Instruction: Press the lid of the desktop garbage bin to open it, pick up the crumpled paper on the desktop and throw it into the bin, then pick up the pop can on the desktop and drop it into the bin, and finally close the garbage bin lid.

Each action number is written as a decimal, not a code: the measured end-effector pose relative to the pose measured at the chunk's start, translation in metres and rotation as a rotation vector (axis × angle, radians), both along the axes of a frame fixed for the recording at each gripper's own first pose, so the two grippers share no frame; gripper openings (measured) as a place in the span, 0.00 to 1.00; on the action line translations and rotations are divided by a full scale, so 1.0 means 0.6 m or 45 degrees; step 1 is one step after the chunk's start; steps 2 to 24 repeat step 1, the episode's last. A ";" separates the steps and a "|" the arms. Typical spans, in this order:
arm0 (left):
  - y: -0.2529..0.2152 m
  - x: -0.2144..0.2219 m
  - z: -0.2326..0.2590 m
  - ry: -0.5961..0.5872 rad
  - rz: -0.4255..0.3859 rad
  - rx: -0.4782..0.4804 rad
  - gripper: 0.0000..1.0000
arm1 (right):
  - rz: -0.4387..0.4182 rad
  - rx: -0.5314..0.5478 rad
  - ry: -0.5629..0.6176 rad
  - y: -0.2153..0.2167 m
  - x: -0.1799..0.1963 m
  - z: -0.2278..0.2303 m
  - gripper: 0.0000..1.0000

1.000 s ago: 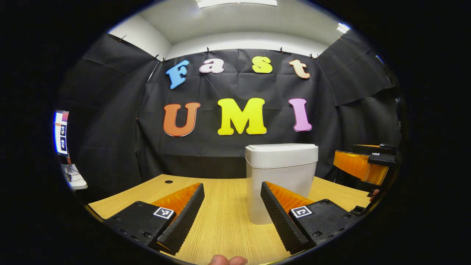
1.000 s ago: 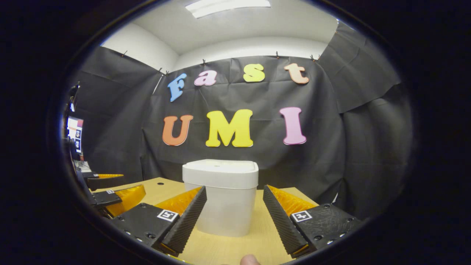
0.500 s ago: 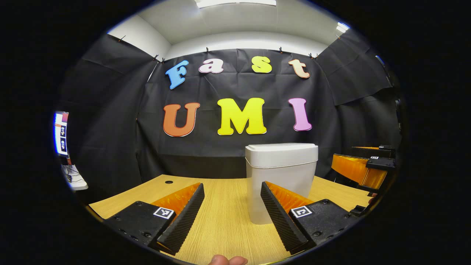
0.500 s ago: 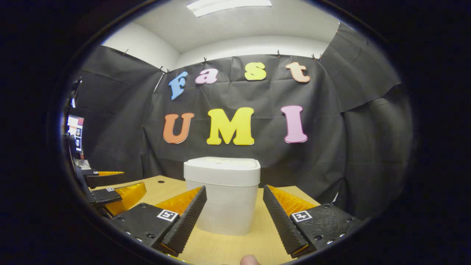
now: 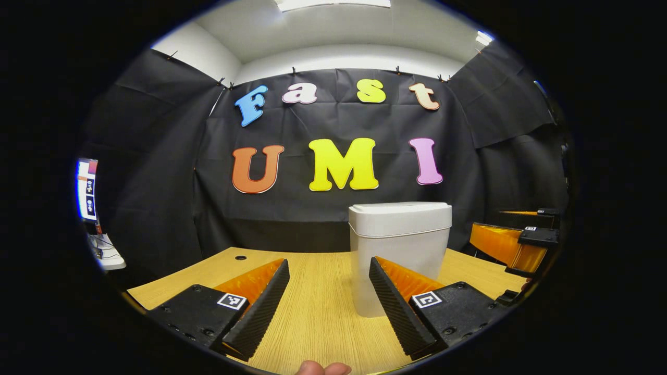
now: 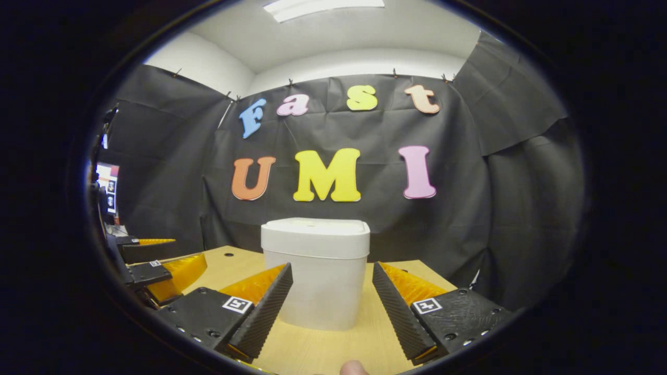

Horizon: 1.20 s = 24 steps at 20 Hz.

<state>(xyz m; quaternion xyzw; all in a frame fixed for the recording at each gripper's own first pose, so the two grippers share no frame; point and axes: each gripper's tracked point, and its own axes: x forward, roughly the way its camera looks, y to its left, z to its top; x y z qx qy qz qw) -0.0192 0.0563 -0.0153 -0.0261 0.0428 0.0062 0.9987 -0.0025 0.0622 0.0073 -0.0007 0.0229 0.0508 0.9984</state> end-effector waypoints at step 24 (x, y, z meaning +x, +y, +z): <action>0.001 -0.001 0.001 -0.002 0.000 0.002 0.99 | 0.002 0.000 0.002 0.001 0.000 0.000 0.96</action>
